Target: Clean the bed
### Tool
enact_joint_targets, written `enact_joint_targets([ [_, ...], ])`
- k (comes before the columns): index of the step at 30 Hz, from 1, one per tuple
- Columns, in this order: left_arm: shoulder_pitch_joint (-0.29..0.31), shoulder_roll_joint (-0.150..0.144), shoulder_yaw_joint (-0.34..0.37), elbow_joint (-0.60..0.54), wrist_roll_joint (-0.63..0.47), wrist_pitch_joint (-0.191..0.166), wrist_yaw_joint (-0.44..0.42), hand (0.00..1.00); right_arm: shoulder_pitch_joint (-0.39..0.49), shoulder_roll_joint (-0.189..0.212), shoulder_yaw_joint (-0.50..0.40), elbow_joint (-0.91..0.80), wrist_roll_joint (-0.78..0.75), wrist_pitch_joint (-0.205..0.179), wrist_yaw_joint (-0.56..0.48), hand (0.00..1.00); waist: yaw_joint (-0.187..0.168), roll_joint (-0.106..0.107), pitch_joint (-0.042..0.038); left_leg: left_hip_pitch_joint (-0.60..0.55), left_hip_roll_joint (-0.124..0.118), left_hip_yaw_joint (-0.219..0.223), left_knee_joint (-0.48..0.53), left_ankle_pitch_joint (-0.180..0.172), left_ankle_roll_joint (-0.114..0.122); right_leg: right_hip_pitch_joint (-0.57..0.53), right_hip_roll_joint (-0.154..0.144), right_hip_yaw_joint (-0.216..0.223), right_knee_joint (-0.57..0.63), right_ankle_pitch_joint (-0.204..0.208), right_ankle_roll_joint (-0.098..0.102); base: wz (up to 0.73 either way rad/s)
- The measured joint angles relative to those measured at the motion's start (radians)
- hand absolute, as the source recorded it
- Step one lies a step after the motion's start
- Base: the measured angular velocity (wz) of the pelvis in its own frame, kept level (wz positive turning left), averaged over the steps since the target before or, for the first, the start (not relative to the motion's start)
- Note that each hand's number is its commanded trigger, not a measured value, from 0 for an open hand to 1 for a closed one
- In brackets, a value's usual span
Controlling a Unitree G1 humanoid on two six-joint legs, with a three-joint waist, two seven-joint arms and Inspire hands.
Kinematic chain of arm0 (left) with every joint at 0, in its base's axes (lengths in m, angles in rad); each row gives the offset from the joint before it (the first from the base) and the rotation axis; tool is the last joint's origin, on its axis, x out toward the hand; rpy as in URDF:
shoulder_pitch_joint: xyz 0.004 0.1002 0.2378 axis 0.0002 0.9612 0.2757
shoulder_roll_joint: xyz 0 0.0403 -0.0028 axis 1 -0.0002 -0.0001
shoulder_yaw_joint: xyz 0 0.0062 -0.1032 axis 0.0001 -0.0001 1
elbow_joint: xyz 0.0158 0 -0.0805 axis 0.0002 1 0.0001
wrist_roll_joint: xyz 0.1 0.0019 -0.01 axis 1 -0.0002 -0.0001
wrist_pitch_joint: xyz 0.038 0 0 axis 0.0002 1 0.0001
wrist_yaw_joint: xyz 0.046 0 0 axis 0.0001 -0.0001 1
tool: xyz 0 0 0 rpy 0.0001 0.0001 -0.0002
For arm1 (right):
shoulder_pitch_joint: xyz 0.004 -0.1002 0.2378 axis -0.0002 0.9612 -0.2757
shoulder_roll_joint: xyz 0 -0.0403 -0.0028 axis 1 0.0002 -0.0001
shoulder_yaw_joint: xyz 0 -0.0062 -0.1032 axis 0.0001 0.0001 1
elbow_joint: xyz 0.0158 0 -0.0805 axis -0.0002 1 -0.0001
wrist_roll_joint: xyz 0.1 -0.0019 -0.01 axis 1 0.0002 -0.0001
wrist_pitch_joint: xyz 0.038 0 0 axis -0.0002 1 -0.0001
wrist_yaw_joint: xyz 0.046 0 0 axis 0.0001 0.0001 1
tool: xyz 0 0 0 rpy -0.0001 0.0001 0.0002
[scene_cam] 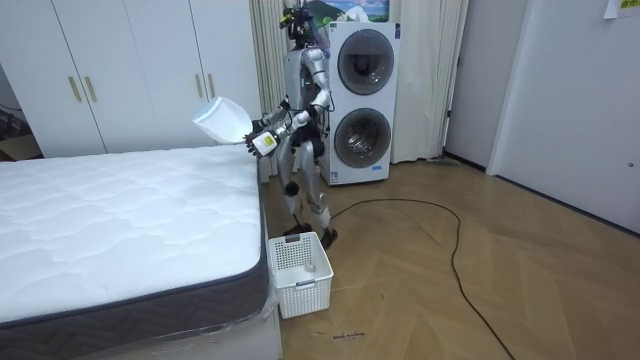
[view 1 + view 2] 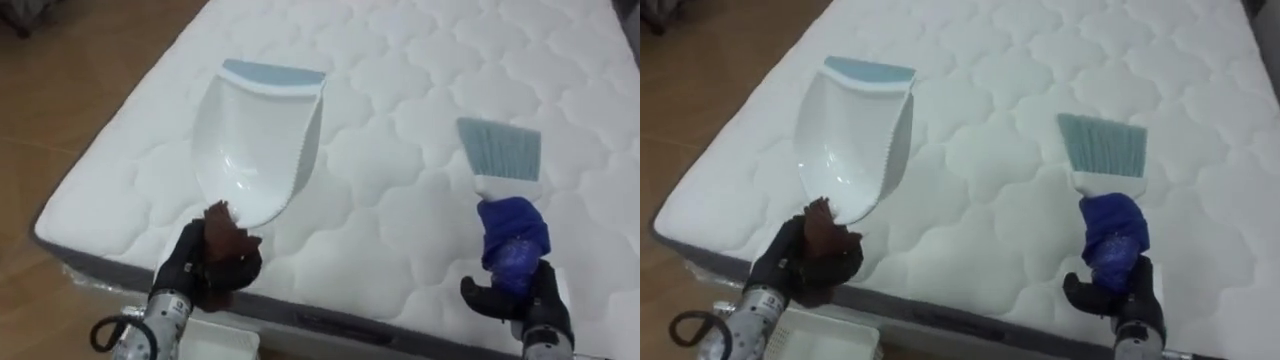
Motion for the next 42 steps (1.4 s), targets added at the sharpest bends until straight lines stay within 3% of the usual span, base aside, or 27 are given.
enact_joint_targets([
  [1,0.026,0.000,0.002,0.000,-0.003,0.000,-0.003,0.55,0.001,0.003,0.001,0.000,-0.006,0.001,0.015,0.00,0.002,0.001,-0.0010,0.004,-0.008,-0.092,0.013,0.000,0.000,0.001,0.019,0.046,0.000,0.003,-0.006,-1.08],
  [2,0.048,-0.001,0.005,0.000,-0.002,0.000,-0.007,0.01,0.002,0.005,0.002,0.000,-0.020,0.002,0.027,0.00,0.003,0.003,-0.0026,0.005,-0.016,-0.159,0.022,0.000,0.000,0.005,0.040,0.088,0.000,0.008,-0.011,-1.05],
  [8,0.086,-0.015,0.022,0.000,-0.003,-0.003,-0.022,0.00,0.018,0.006,0.038,-0.005,-0.032,0.034,0.056,0.00,0.003,0.005,-0.0050,0.029,-0.030,-0.300,0.031,-0.006,-0.008,0.009,0.114,0.238,0.000,0.041,-0.024,-0.78],
  [10,0.087,-0.020,0.022,0.000,-0.003,-0.002,-0.022,0.00,0.018,0.007,0.038,-0.008,-0.033,0.035,0.057,0.00,0.000,0.008,-0.0051,0.049,-0.036,-0.312,-0.004,-0.002,-0.013,0.003,0.126,0.256,0.002,0.050,-0.020,-0.37],
  [11,0.090,-0.017,0.022,0.001,-0.003,0.000,-0.022,0.00,0.018,0.008,0.038,-0.011,-0.038,0.035,0.058,0.00,0.001,0.010,-0.0041,0.067,-0.036,-0.306,-0.028,-0.001,-0.014,0.004,0.139,0.256,-0.003,0.054,-0.020,-0.38],
  [16,0.085,-0.017,0.022,0.098,0.000,-0.001,-0.015,0.00,0.023,0.008,0.038,-0.005,-0.086,0.050,0.060,0.00,-0.003,0.015,-0.0039,0.101,-0.034,-0.304,-0.087,-0.001,-0.014,0.007,0.133,0.205,-0.025,0.066,-0.020,-0.13],
  [23,0.089,-0.015,0.027,0.263,0.000,0.020,-0.004,0.00,0.042,0.012,0.033,0.100,-0.115,0.056,0.066,0.00,0.004,0.011,-0.0010,0.103,-0.028,-0.303,-0.138,-0.001,-0.014,0.004,0.137,0.195,-0.054,0.079,-0.013,0.08],
  [27,0.086,-0.017,0.037,0.364,-0.001,0.019,-0.004,0.00,0.042,0.032,0.031,0.208,-0.114,0.060,0.075,0.00,0.022,0.010,-0.0063,0.107,-0.026,-0.302,-0.141,-0.001,-0.014,0.013,0.136,0.190,-0.072,0.087,-0.012,0.01],
  [32,0.087,-0.022,0.087,0.471,-0.001,0.026,-0.003,0.00,0.046,0.034,0.031,0.263,-0.114,0.096,0.106,0.00,0.029,0.005,-0.0038,0.107,-0.025,-0.299,-0.155,-0.001,-0.014,0.008,0.136,0.187,-0.071,0.094,-0.012,0.03],
  [36,0.076,-0.047,0.130,0.575,0.000,0.025,-0.006,0.00,0.044,0.059,-0.004,0.341,-0.116,0.093,0.131,0.00,0.031,-0.002,-0.0050,0.110,-0.026,-0.287,-0.160,-0.001,-0.014,0.010,0.135,0.189,-0.075,0.098,-0.009,0.04],
  [42,0.092,-0.051,0.172,0.659,0.003,0.031,-0.034,0.00,0.059,0.069,-0.033,0.419,-0.116,0.106,0.177,0.00,0.048,0.005,-0.0028,0.109,-0.022,-0.284,-0.174,-0.015,-0.014,0.009,0.145,0.192,-0.088,0.127,-0.009,-0.07],
])
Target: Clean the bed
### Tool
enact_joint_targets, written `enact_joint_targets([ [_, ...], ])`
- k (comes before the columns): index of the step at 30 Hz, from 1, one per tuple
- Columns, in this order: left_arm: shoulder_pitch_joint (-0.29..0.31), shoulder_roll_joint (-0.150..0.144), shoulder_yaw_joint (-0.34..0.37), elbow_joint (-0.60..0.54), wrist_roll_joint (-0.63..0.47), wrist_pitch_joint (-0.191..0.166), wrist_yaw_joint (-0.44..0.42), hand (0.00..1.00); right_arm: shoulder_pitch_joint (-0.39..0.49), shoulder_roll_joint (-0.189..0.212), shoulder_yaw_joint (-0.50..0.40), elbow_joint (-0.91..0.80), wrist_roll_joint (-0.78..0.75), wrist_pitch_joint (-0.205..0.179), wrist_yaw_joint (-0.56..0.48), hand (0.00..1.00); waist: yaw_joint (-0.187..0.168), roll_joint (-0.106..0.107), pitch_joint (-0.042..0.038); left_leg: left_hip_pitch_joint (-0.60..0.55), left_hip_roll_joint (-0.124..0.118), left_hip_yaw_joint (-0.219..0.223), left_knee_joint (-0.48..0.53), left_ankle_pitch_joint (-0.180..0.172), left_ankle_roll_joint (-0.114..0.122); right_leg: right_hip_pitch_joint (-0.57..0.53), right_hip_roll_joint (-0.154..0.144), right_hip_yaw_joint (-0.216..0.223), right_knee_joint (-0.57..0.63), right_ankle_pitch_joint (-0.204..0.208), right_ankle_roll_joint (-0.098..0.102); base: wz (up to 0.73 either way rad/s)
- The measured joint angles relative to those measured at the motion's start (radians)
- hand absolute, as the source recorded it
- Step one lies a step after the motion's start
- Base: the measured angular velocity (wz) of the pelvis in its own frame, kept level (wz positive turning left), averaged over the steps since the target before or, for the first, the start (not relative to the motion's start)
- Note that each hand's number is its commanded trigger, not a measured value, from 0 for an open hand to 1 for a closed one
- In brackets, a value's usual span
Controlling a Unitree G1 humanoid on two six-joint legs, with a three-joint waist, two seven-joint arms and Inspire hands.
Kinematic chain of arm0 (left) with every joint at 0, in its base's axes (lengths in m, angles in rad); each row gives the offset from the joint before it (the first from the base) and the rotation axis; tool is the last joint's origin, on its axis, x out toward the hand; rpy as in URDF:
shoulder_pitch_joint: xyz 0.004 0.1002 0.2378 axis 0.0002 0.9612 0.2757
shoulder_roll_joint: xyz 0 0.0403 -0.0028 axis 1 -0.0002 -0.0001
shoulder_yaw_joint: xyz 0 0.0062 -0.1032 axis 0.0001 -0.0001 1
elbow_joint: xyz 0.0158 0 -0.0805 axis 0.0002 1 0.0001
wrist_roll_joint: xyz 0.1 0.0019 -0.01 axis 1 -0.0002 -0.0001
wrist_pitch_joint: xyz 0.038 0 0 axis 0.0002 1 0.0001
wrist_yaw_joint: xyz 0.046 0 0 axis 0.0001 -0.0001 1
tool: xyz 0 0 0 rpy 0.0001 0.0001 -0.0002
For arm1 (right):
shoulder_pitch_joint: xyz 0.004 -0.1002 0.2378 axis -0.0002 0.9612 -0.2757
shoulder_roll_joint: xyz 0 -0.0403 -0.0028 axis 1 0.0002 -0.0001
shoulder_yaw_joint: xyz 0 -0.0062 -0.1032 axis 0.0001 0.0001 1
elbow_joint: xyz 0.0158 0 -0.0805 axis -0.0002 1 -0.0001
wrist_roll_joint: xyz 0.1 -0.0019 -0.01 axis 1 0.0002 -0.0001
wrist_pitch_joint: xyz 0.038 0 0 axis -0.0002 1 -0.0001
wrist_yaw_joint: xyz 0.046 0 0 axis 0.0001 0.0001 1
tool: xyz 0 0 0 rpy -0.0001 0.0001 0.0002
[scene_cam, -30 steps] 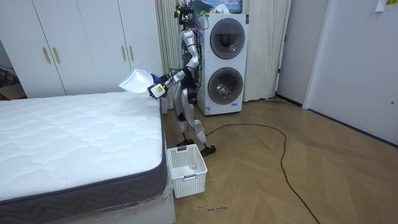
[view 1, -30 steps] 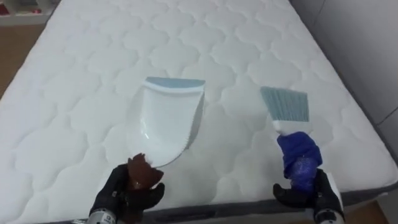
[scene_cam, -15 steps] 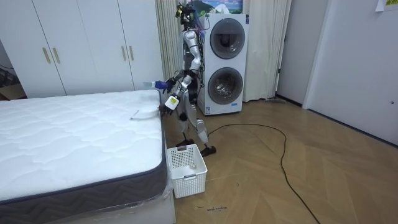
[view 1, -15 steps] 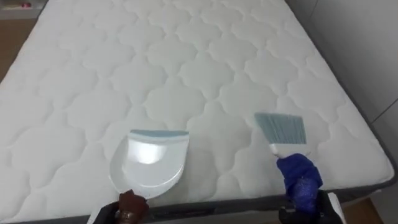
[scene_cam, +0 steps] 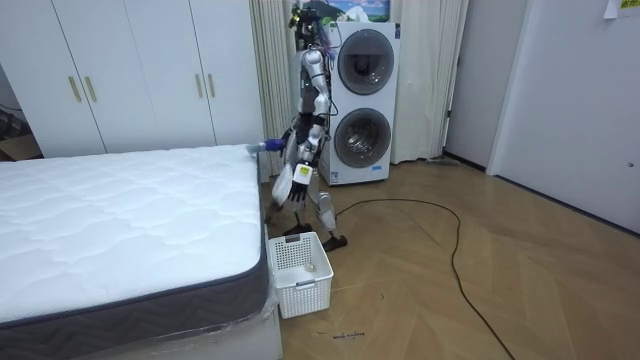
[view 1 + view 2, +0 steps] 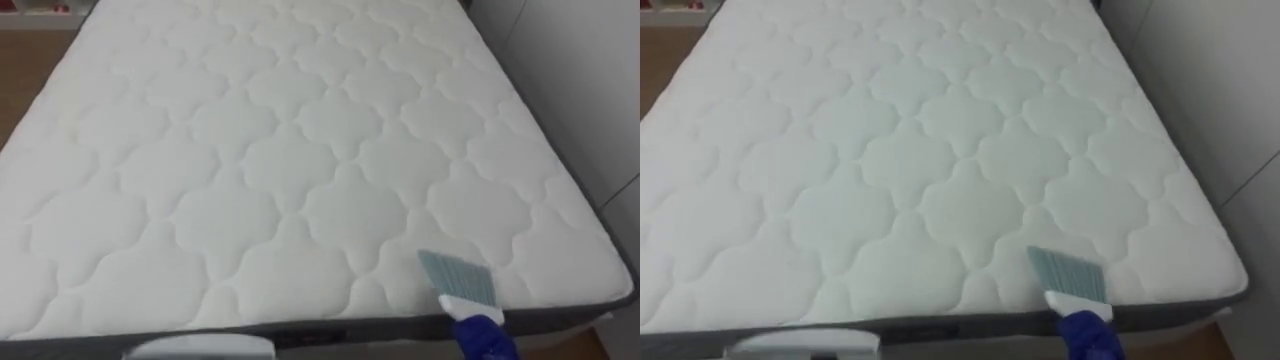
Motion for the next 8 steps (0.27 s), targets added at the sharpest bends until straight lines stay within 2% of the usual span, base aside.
enact_joint_targets([
  [2,0.017,0.000,0.042,0.010,0.001,0.021,-0.011,0.00,0.013,-0.001,-0.019,0.012,-0.002,0.018,0.024,0.00,0.002,-0.011,-0.0002,0.000,0.000,-0.001,0.003,0.000,0.000,0.003,0.000,0.001,0.000,0.001,0.000,0.00],
  [3,0.021,0.000,0.052,0.011,0.002,0.024,-0.012,0.00,0.016,-0.001,-0.025,0.013,-0.005,0.024,0.031,0.00,0.002,-0.002,-0.0007,0.000,0.000,-0.002,0.003,0.000,0.000,0.003,0.000,0.001,0.000,0.001,0.000,0.00],
  [8,0.042,0.000,0.096,0.035,0.020,0.057,-0.014,0.00,0.025,0.000,-0.063,0.042,-0.076,0.051,0.076,0.00,0.003,-0.012,-0.0030,0.001,0.001,-0.005,0.004,-0.001,0.001,0.006,-0.001,0.001,-0.002,0.002,0.001,0.00],
])
